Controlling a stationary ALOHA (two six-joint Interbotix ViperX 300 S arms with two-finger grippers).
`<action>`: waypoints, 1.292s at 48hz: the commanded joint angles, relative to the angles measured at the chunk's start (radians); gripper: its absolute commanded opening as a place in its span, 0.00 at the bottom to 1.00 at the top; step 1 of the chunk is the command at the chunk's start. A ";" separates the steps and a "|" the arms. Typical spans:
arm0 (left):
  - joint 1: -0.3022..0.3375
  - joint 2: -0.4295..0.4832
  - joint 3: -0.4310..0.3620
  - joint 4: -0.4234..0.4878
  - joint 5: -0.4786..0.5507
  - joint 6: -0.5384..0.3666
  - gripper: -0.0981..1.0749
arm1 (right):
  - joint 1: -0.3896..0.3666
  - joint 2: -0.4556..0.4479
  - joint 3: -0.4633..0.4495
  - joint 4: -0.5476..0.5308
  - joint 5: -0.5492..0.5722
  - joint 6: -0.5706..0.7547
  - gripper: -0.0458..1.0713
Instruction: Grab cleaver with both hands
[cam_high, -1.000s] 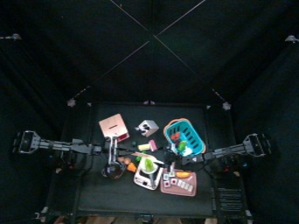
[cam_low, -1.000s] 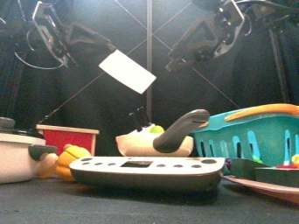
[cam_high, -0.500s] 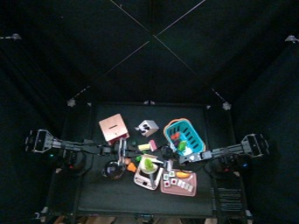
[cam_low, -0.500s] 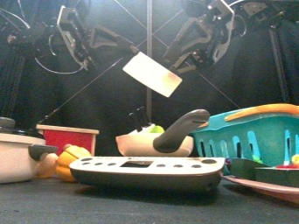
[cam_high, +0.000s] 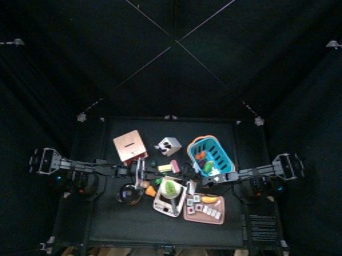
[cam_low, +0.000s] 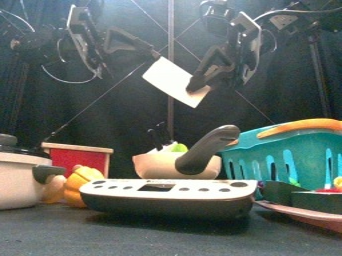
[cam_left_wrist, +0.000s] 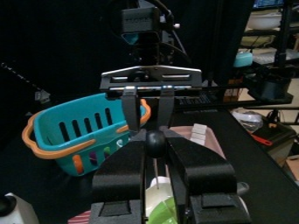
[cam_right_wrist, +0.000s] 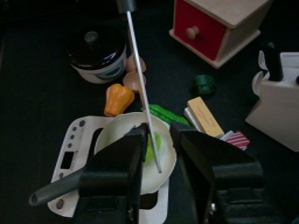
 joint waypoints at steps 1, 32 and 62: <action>0.003 -0.008 -0.005 0.000 -0.011 0.003 0.50 | -0.003 -0.020 -0.011 0.011 -0.002 0.000 0.61; -0.012 -0.006 0.092 0.000 0.043 -0.008 0.50 | 0.003 -0.077 -0.009 0.017 -0.021 -0.003 0.42; -0.055 -0.008 0.103 0.000 0.150 -0.006 0.50 | -0.011 -0.003 -0.008 0.025 -0.075 -0.003 0.42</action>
